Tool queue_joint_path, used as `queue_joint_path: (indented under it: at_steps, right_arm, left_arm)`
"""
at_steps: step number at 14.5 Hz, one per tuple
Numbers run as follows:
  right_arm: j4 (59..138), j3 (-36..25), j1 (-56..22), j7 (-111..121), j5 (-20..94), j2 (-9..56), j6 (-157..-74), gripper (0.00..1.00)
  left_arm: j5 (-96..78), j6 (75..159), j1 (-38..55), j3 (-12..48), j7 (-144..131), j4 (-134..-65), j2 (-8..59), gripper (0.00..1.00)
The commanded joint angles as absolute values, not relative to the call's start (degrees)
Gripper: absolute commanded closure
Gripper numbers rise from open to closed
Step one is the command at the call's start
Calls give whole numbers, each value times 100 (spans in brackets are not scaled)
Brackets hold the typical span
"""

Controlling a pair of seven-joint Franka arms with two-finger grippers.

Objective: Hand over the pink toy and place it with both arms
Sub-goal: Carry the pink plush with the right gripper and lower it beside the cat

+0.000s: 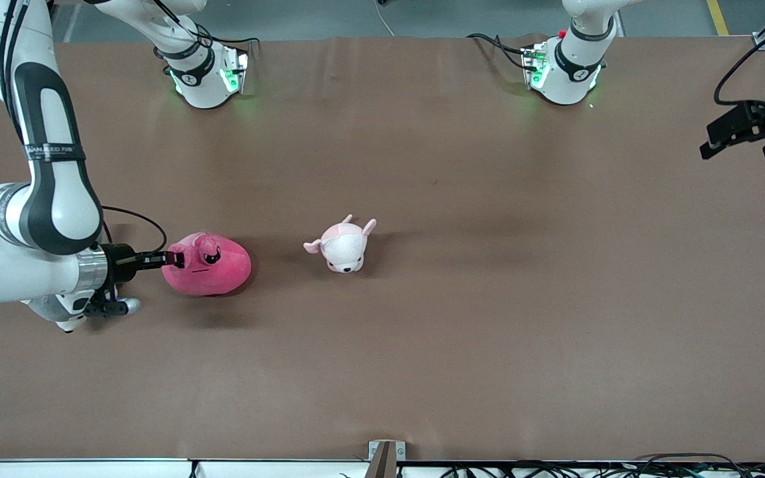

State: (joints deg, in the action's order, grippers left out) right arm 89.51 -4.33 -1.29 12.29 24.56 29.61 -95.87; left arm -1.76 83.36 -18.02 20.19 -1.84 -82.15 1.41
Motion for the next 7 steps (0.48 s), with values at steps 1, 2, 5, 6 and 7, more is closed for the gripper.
queue_joint_path:
  at_steps: [1,2,5,6,7]
  right_arm:
    - [8859,-351,-18,1336,2549,3041,-9545,98]
    - [8859,-352,9,1345,2540,3119,-9554,97]
    - [8877,-352,132,1354,2558,3146,-9948,27]
    - [8851,-343,201,1354,2566,3129,-9949,0]
    - [8746,-343,211,1310,2523,3077,-9906,0]
  left_arm:
    - [167,8446,-1784,2118,-158,-8183,211,0]
    - [141,8446,-1810,2127,-158,-8174,202,0]
    - [132,8525,-1854,2118,-158,-8156,193,0]
    - [123,8569,-1863,2101,-158,-8156,176,0]
    - [106,8569,-1863,2083,-158,-8156,176,0]
